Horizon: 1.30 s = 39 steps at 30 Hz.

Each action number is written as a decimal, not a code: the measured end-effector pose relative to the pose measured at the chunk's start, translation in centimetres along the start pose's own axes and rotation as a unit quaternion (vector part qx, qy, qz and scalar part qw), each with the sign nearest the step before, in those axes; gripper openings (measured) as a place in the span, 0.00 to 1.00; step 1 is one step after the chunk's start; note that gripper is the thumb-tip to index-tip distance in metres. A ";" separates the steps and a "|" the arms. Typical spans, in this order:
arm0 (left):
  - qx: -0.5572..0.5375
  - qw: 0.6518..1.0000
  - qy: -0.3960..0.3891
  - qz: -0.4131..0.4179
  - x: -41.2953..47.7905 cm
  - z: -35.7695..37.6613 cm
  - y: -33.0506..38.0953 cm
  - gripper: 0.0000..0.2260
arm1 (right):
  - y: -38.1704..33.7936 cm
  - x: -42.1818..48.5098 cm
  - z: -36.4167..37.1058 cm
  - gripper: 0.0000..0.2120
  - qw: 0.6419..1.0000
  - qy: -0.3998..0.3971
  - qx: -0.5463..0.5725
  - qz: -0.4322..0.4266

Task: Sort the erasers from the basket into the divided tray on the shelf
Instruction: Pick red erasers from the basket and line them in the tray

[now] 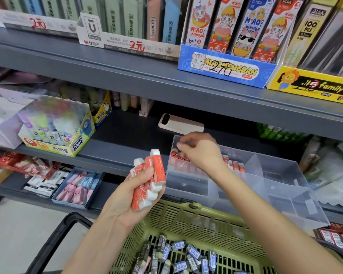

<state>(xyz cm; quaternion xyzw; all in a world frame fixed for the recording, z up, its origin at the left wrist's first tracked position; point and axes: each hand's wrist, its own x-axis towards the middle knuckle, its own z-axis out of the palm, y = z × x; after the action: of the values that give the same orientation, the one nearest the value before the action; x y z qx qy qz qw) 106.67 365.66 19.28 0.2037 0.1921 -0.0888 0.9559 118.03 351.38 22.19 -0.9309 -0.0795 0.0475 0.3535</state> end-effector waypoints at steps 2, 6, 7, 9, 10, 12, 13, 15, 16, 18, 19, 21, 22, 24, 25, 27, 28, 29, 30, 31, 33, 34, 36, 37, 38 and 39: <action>0.021 1.000 0.008 0.006 0.1 -0.1 -0.1 0.29 | -1.7 -2.4 -0.9 0.13 0.984 -0.049 0.170 -0.024; 0.064 0.998 -0.017 0.011 0.1 0.5 -0.2 0.04 | -4.2 -5.5 -1.8 0.11 0.963 -0.188 0.189 -0.046; 0.072 0.997 -0.016 0.017 0.1 0.5 -0.3 0.03 | -4.3 -5.6 -1.9 0.08 0.960 -0.198 0.192 -0.043; 0.073 0.997 0.003 0.018 0.2 0.4 -0.4 0.04 | -4.0 -5.0 -2.4 0.00 0.946 -0.202 0.254 -0.020; 0.070 0.997 0.016 0.019 0.2 0.5 -0.3 0.04 | -3.6 -4.5 -2.9 0.03 0.939 -0.181 0.293 0.000; 0.057 0.998 0.029 0.017 0.1 0.5 -0.2 0.04 | -2.3 -3.1 -3.6 0.05 0.937 -0.095 0.332 0.049; 0.054 0.998 0.032 0.017 0.0 0.6 -0.1 0.06 | -1.5 -2.3 -3.7 0.07 0.946 -0.052 0.311 0.074; 0.054 0.998 0.031 0.009 -0.2 0.7 -0.1 0.09 | -0.1 -1.0 -2.9 0.09 0.965 -0.022 0.238 0.105; 0.053 0.998 0.033 0.007 -0.2 0.7 0.0 0.07 | 0.3 -0.5 -2.4 0.08 0.971 -0.025 0.209 0.113; 0.040 0.998 0.041 0.007 -0.3 0.8 0.1 0.09 | 0.6 0.6 -1.3 0.07 0.974 -0.019 0.187 0.124; 0.033 0.998 0.044 0.006 -0.3 0.7 0.1 0.11 | 0.6 1.0 -1.1 0.08 0.974 -0.007 0.183 0.130; 0.027 0.998 0.048 0.008 -0.4 0.7 0.2 0.14 | 0.7 1.7 -0.7 0.09 0.977 0.014 0.166 0.135; 0.025 0.999 0.048 0.008 -0.4 0.7 0.2 0.14 | 0.7 1.9 -0.5 0.09 0.979 0.012 0.154 0.133; 0.031 0.998 0.050 0.006 -0.5 0.7 0.2 0.14 | 0.7 1.9 0.1 0.07 0.988 -0.015 0.095 0.123; 0.033 0.998 0.052 0.005 -0.5 0.7 0.2 0.13 | 0.6 1.9 0.4 0.04 0.991 -0.039 0.035 0.121; 0.035 0.998 0.051 0.001 -0.5 0.8 0.3 0.11 | 0.3 2.1 0.7 0.12 0.987 -0.064 -0.067 0.132; 0.036 0.998 0.051 0.000 -0.6 0.8 0.3 0.09 | 0.0 2.2 0.6 0.16 0.984 -0.073 -0.084 0.140; 0.035 0.998 0.050 -0.001 -0.6 0.8 0.3 0.10 | -0.1 2.3 0.6 0.18 0.982 -0.079 -0.086 0.147; 0.033 0.998 0.051 -0.001 -0.7 0.8 0.3 0.12 | -0.2 2.4 0.5 0.19 0.981 -0.080 -0.084 0.155; 0.030 0.998 0.053 0.000 -0.7 0.8 0.3 0.14 | -0.2 2.5 0.4 0.19 0.980 -0.081 -0.086 0.160; 0.030 0.998 0.057 0.002 -0.8 0.9 0.4 0.16 | 0.1 2.7 0.5 0.17 0.977 -0.094 -0.103 0.163; 0.032 0.998 0.058 0.003 -0.7 0.9 0.3 0.17 | 0.3 2.6 0.5 0.17 0.976 -0.098 -0.106 0.162; 0.038 0.997 0.060 0.002 -0.7 0.9 0.3 0.16 | 0.5 2.7 0.5 0.17 0.980 -0.104 -0.068 0.158; 0.039 0.997 0.060 0.001 -0.6 0.9 0.3 0.15 | 0.7 2.8 0.5 0.17 0.980 -0.105 -0.061 0.156; 0.040 0.998 0.058 0.000 -0.5 0.8 0.3 0.13 | 0.8 2.7 0.5 0.18 0.979 -0.111 -0.074 0.154; 0.040 0.998 0.056 -0.001 -0.5 0.7 0.3 0.10 | 0.8 2.5 0.4 0.17 0.977 -0.119 -0.094 0.149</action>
<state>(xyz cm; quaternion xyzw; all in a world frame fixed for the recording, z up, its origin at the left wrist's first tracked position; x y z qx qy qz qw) 106.51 365.68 20.24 0.2466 0.2418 -0.0858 0.9345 120.56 351.55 21.28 -0.9490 0.0149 0.2022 0.2416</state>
